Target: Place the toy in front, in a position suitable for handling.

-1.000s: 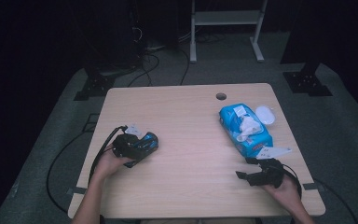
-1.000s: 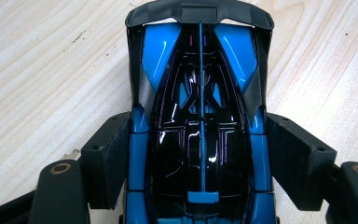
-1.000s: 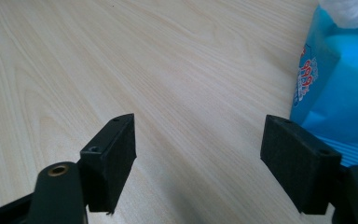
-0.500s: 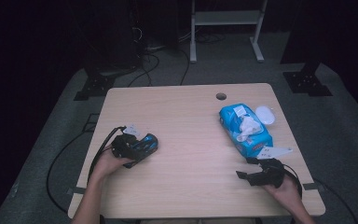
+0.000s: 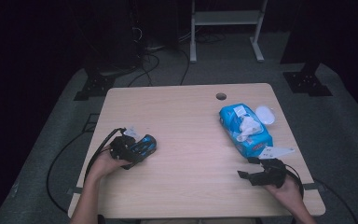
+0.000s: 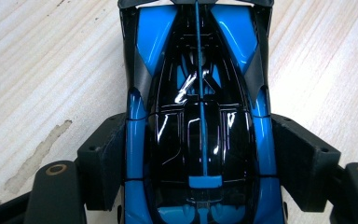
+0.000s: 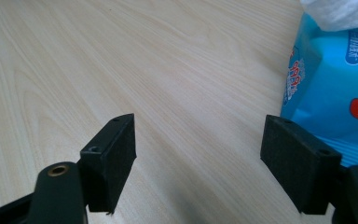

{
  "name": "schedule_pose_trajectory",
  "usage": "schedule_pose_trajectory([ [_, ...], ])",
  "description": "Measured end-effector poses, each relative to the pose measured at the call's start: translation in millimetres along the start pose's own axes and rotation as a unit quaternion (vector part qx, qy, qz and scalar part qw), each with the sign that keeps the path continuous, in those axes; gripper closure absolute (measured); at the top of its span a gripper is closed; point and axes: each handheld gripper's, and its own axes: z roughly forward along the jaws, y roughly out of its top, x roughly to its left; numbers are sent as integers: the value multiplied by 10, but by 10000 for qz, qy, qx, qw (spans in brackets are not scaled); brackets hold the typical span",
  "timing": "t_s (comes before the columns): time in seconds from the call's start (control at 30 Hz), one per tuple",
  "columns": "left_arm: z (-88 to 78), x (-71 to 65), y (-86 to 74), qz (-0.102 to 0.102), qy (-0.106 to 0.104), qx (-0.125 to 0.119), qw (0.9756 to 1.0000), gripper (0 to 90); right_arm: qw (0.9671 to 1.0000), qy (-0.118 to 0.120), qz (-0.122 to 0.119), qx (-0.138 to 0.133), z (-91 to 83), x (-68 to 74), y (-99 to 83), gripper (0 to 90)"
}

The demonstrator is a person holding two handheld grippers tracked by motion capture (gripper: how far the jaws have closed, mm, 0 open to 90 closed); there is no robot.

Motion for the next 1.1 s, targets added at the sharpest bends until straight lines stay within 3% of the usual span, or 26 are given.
schedule_pose_trajectory([
  [0.17, 9, -22, 16, 62, 89, -23, 9999, 259, 10000, -8, -20, -25, -7, 0, 2, 255],
  [0.5, -4, -15, 24, 24, 72, 8, 10000, 260, 10000, -16, -2, -34, -15, -6, -1, 255],
  [0.8, -78, -39, 80, 23, 115, -145, 9998, 260, 10000, -19, -11, -29, -9, -4, 1, 255],
  [0.93, -153, -122, 211, 185, 62, -337, 9992, 275, 10000, -23, 1, -30, -6, -7, 7, 255],
  [1.07, -139, -249, 365, 458, 201, -380, 9980, 276, 10000, -20, 17, -40, -1, -11, 11, 255],
  [1.1, -127, -277, 404, 481, 108, -397, 9980, 276, 10000, -20, 10, -34, 0, -7, 12, 255],
])
